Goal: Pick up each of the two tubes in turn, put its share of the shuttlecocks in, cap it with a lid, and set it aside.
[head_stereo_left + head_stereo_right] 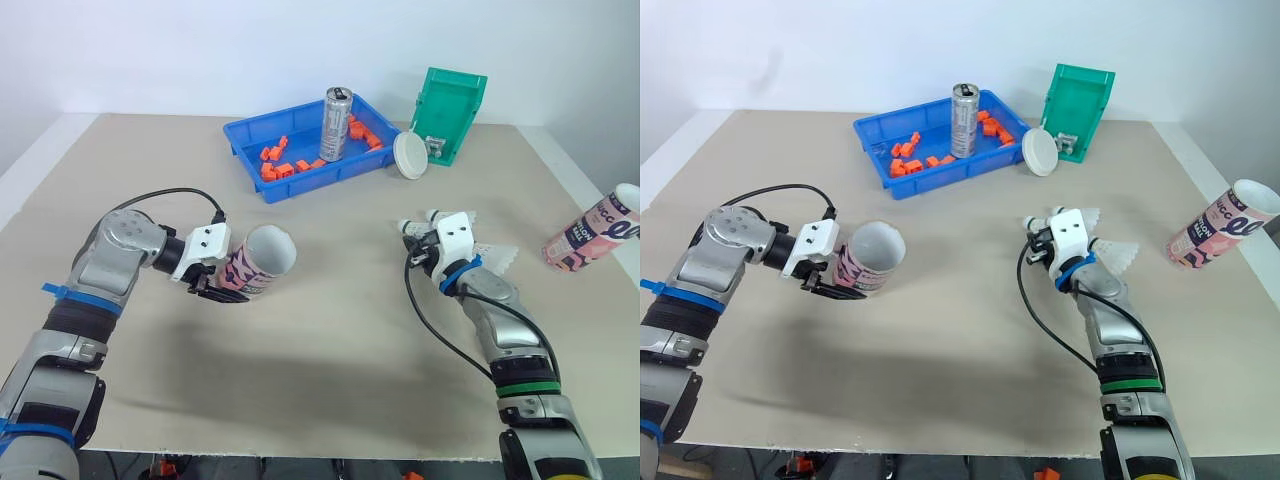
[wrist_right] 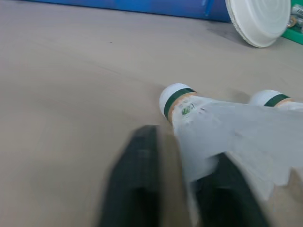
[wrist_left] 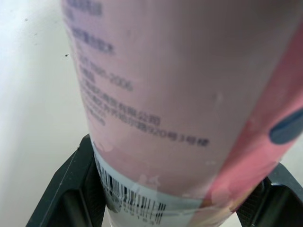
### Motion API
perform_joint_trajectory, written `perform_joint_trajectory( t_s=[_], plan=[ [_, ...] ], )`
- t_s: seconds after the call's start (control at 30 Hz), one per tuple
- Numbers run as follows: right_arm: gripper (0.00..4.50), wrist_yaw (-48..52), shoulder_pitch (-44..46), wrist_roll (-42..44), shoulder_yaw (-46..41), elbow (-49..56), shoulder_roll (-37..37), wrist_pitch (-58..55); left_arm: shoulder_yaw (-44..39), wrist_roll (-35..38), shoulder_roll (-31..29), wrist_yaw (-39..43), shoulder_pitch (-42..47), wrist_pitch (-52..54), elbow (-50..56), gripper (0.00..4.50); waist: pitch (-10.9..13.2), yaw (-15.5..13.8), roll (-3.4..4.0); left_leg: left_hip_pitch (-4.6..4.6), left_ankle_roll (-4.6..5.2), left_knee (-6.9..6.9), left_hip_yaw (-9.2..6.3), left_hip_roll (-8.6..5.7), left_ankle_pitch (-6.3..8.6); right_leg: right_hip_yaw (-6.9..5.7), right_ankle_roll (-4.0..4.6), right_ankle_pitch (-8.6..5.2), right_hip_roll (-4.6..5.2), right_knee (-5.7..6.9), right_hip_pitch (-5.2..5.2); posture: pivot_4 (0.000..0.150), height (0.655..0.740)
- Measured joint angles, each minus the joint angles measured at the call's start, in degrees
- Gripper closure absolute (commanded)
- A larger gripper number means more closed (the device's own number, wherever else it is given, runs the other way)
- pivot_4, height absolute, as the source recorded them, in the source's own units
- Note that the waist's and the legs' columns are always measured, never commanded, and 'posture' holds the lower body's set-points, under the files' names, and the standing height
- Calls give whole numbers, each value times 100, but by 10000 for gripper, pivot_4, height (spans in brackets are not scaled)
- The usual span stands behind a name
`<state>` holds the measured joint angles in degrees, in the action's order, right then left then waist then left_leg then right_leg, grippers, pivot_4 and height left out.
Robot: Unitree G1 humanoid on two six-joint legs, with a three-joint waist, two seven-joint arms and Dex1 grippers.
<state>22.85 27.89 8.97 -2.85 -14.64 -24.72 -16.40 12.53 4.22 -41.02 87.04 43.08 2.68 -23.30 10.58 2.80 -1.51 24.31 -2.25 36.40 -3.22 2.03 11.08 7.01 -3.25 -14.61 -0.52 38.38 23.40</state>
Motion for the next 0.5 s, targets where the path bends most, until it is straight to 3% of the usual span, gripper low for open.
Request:
perform_joint_trajectory(
  t_s=[0.23,0.5],
  plan=[
    [44800,478,-253,310,-15,1056,-86,-168,0,26,21,-31,-10,8,-37,15188,3,0,14,-1,0,2,-1,-1,0,1,-2,-1,0,8,2,1500,7400],
    [44800,2753,600,1525,881,3574,-940,-863,3,8,189,35,152,8,-453,15188,0,-15,38,-9,6,17,-14,-5,-4,-11,-26,-16,1,16,-15,1500,7400]
  ],
)
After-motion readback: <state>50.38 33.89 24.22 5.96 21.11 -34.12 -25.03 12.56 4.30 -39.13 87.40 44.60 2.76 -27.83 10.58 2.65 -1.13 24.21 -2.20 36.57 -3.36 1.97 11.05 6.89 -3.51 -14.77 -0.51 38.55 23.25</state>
